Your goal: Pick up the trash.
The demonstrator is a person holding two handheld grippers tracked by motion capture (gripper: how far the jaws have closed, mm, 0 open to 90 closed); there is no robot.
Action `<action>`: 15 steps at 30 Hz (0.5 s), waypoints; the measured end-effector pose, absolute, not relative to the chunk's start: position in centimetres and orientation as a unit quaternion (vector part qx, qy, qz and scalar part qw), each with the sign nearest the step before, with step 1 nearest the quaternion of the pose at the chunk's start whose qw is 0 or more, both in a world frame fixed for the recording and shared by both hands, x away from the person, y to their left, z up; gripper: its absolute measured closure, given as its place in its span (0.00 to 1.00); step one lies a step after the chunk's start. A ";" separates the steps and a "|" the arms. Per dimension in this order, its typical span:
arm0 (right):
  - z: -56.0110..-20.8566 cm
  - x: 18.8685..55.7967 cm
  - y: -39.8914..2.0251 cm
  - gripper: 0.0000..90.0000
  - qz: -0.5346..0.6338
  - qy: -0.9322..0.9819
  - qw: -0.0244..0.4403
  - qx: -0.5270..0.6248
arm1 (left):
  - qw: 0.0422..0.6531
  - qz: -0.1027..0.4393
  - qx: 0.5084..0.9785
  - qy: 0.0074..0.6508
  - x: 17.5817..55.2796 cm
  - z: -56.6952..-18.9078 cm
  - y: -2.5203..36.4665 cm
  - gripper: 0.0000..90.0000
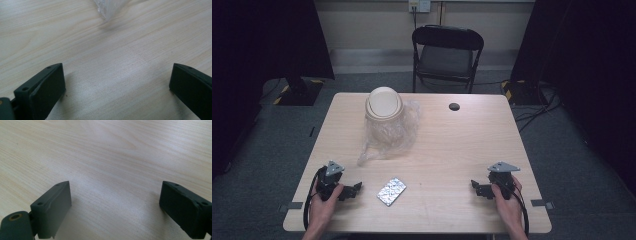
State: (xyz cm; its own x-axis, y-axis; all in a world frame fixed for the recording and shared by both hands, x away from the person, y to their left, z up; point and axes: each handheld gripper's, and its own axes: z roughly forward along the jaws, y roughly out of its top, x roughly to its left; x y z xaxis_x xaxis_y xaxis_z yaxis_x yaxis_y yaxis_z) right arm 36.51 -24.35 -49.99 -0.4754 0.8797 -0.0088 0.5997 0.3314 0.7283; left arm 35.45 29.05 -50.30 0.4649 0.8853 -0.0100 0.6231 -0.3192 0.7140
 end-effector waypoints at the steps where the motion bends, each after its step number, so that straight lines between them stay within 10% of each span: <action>1: -50.0 36.5 -24.4 0.11 0.339 0.789 0.207 0.469 | 0.334 0.197 0.788 0.479 35.5 -50.3 29.1 0.00; 15: -50.0 36.5 -24.4 0.11 0.339 0.789 0.207 0.469 | 0.338 0.208 0.788 0.472 35.2 -49.6 29.3 0.22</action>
